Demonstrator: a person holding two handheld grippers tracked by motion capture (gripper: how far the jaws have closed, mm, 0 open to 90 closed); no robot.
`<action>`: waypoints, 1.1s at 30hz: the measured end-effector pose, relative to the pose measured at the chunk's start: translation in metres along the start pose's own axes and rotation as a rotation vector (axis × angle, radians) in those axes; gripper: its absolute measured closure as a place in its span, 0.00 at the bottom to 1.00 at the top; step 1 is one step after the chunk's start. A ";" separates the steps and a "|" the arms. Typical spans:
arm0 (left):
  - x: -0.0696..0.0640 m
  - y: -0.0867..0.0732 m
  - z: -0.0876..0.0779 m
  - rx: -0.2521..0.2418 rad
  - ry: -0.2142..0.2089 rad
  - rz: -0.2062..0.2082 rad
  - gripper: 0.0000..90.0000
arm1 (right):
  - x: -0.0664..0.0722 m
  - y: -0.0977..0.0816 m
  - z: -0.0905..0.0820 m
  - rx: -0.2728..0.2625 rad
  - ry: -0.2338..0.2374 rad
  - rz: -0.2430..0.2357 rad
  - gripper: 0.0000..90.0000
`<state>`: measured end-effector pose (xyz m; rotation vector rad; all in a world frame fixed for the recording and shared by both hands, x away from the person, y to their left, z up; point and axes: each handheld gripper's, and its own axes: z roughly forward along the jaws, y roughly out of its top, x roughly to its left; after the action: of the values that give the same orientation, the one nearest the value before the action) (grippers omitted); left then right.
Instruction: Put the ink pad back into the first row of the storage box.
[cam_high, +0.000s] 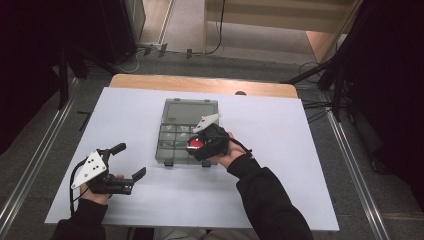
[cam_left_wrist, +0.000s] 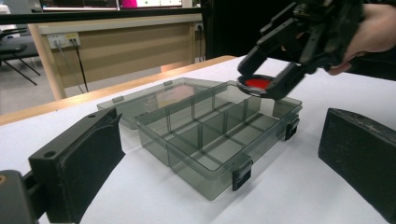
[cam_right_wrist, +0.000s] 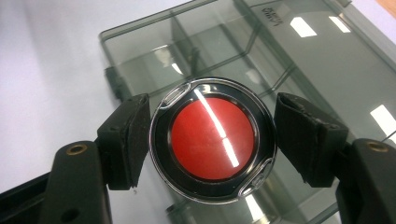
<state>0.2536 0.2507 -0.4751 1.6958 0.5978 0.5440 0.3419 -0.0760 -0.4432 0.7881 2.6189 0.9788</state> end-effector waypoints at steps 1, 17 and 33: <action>0.000 0.000 0.000 -0.001 0.000 -0.001 0.00 | -0.001 0.001 0.001 0.001 -0.003 0.002 0.35; 0.000 0.000 0.000 -0.002 -0.005 -0.003 0.00 | -0.040 0.013 0.022 0.036 -0.065 0.090 0.35; 0.000 0.000 -0.001 -0.007 -0.008 -0.014 0.00 | -0.041 0.014 0.028 0.029 -0.080 0.122 0.00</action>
<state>0.2532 0.2517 -0.4752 1.6847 0.6012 0.5287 0.3927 -0.0753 -0.4540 0.9829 2.5477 0.9215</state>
